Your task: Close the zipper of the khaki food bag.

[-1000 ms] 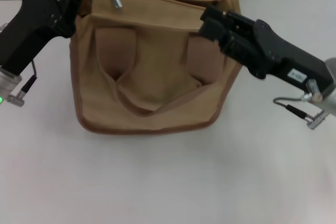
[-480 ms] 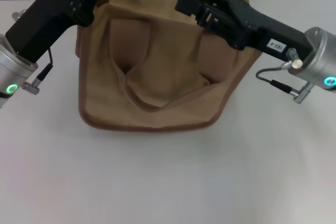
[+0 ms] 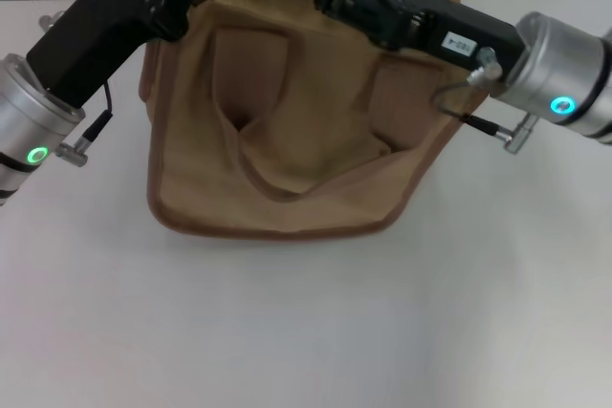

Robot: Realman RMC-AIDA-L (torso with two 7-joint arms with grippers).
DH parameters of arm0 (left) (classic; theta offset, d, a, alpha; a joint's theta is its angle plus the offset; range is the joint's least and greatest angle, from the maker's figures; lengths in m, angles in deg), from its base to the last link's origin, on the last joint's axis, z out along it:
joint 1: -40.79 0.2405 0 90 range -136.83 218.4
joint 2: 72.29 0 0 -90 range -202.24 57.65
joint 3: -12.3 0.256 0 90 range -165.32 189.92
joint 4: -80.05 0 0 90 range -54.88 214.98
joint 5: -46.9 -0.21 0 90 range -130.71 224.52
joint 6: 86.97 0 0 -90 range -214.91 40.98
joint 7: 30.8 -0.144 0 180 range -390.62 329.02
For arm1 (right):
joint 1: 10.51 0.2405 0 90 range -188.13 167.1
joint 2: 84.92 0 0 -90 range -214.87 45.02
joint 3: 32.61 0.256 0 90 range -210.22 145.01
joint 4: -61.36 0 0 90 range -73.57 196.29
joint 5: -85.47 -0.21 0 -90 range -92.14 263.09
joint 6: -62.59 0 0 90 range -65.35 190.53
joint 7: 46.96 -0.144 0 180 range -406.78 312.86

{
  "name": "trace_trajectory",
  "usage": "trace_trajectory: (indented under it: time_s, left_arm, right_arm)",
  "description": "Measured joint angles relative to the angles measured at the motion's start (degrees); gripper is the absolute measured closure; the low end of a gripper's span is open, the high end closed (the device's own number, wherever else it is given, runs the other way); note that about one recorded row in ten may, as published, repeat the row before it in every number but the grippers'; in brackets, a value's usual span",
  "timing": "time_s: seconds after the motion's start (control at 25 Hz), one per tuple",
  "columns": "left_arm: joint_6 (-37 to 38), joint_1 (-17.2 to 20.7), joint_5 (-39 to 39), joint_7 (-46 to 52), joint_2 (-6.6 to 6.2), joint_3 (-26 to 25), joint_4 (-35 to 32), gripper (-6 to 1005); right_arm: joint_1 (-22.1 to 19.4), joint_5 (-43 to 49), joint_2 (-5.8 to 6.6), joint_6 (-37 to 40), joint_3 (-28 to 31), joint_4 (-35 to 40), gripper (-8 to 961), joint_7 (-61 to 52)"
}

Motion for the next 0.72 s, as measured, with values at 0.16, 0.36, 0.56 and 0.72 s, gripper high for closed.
trace_trajectory:
  time_s: [0.16,0.36,0.56,0.72]
  left_arm:
    - [0.0,-0.2,0.0,0.0,0.02,0.0,0.1,975]
    - [0.0,-0.6,0.0,-0.1,0.04,0.3,0.2,975]
    - [0.0,-0.8,0.0,-0.1,0.06,0.5,0.2,975]
    - [0.0,-0.8,0.0,-0.1,0.07,0.6,0.1,975]
  right_arm:
    - [1.4,0.0,-0.02,-2.9,0.0,-0.1,576,-1.3]
    - [2.3,0.0,-0.04,-4.4,-0.3,-0.5,576,-1.4]
    - [2.8,0.0,-0.08,-3.3,-1.8,-0.1,577,-4.2]
    - [2.6,0.0,-0.11,-5.5,-2.3,0.0,577,-4.6]
